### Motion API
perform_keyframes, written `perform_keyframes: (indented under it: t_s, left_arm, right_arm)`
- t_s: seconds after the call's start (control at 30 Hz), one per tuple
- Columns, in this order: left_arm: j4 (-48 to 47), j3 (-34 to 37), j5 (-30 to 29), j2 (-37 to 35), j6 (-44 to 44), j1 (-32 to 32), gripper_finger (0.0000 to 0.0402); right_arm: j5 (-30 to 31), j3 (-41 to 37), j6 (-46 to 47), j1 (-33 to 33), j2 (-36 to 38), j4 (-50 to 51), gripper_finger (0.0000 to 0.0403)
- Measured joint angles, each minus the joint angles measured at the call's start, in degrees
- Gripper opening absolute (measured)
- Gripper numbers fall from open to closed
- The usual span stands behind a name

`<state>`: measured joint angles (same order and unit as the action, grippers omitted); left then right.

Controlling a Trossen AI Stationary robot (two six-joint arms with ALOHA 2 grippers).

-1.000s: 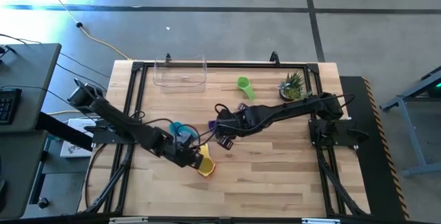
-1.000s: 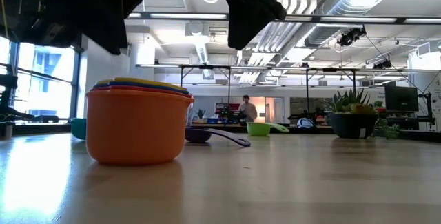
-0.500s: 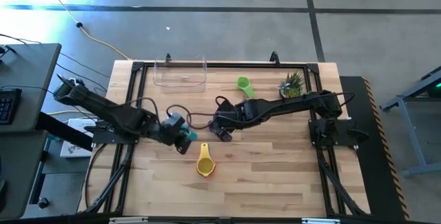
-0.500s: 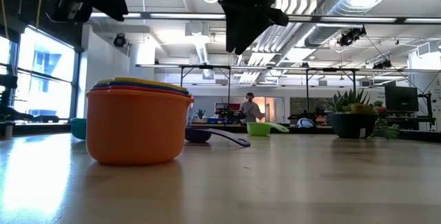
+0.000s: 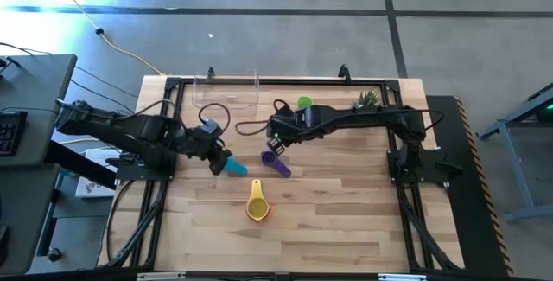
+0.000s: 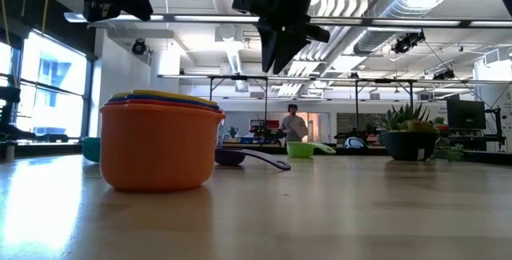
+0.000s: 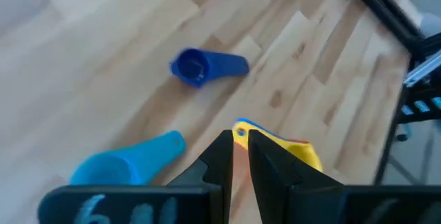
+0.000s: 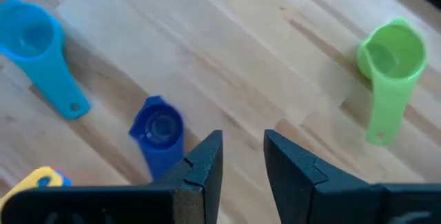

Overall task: Nest measuring cups in basket
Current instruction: Stack the green measuring cup on the yellow measuring cup

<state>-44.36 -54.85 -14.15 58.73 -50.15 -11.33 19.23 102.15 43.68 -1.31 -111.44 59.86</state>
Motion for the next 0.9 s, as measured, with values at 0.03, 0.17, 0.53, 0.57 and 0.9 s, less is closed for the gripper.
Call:
perform_keyframes:
  t_s: [0.03, 0.17, 0.53, 0.57, 0.9]
  left_arm:
    - [0.1, 0.0, 0.0, -0.4, 1.5, 0.8, 0.0035]
    - [0.1, 0.0, 0.0, -1.7, 6.6, 3.5, 0.0035]
    - [-0.9, 0.0, -0.1, -2.5, 18.1, 9.9, 0.0035]
    - [-0.9, 0.0, -0.1, -2.5, 19.2, 10.6, 0.0035]
    - [-0.8, 0.0, -0.2, -2.5, 23.8, 18.0, 0.0035]
  right_arm:
    - [-0.1, 0.0, -0.6, -0.7, 0.0, -0.2, 0.0099]
    - [-3.1, 0.0, -1.7, -4.0, 0.0, -0.2, 0.0099]
    - [-6.0, 0.0, -7.6, -11.6, 0.0, -1.1, 0.0099]
    - [-6.2, 0.0, -8.2, -12.3, 0.0, -1.2, 0.0101]
    - [-9.8, 0.0, -15.5, -19.0, 0.0, -1.4, 0.0165]
